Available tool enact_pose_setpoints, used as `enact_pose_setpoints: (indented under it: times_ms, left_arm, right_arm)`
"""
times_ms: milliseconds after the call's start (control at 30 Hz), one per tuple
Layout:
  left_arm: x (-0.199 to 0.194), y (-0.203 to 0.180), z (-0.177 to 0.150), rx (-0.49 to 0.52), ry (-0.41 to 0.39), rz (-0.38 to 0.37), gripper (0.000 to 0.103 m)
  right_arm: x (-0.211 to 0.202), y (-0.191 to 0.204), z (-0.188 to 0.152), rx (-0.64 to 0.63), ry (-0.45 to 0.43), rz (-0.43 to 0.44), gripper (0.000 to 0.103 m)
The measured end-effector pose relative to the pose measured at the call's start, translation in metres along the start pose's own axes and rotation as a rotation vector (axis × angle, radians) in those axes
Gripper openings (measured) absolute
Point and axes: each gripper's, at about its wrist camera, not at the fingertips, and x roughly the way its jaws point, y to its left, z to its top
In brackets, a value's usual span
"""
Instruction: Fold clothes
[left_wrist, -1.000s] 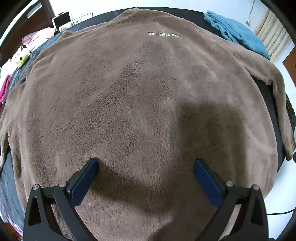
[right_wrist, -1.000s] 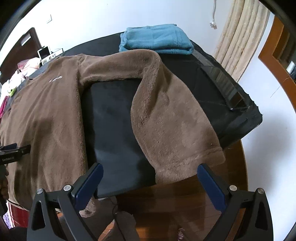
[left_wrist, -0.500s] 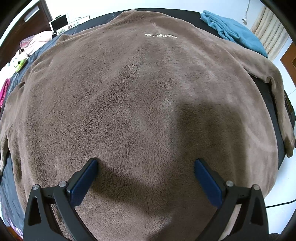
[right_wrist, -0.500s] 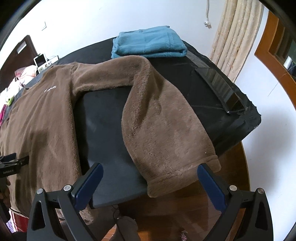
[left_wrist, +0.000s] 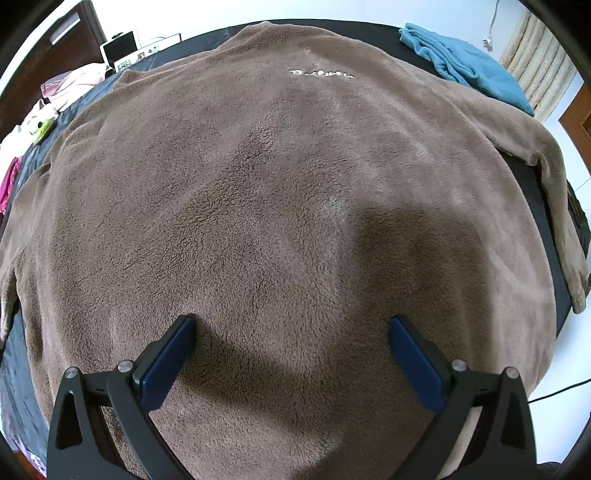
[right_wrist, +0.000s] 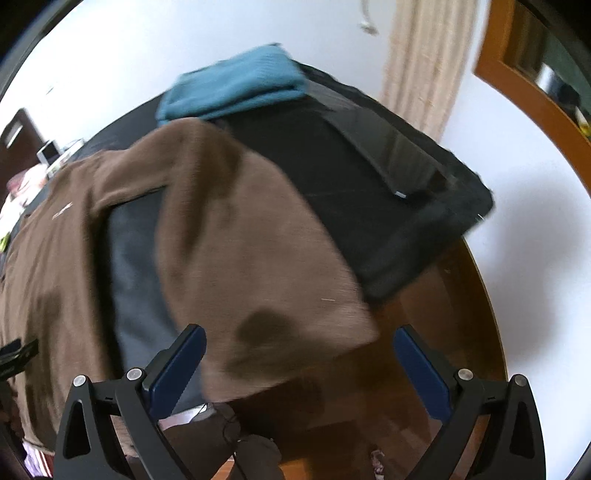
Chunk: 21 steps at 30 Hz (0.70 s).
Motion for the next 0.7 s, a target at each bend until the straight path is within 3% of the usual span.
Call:
enact_pose_setpoints:
  times_ms: [267, 433, 700]
  left_arm:
    - [-0.002, 0.01, 0.001, -0.007, 0.004, 0.004, 0.103]
    - [-0.003, 0.013, 0.002, -0.009, 0.005, 0.005, 0.103]
    - [-0.01, 0.011, -0.013, -0.009, -0.003, 0.005, 0.103]
  right_arm:
    - [0.002, -0.007, 0.008, -0.031, -0.016, -0.099, 0.103]
    - [0.004, -0.008, 0.014, -0.018, -0.027, -0.047, 0.103]
    - [0.011, -0.018, 0.008, 0.057, -0.048, 0.138, 0.102]
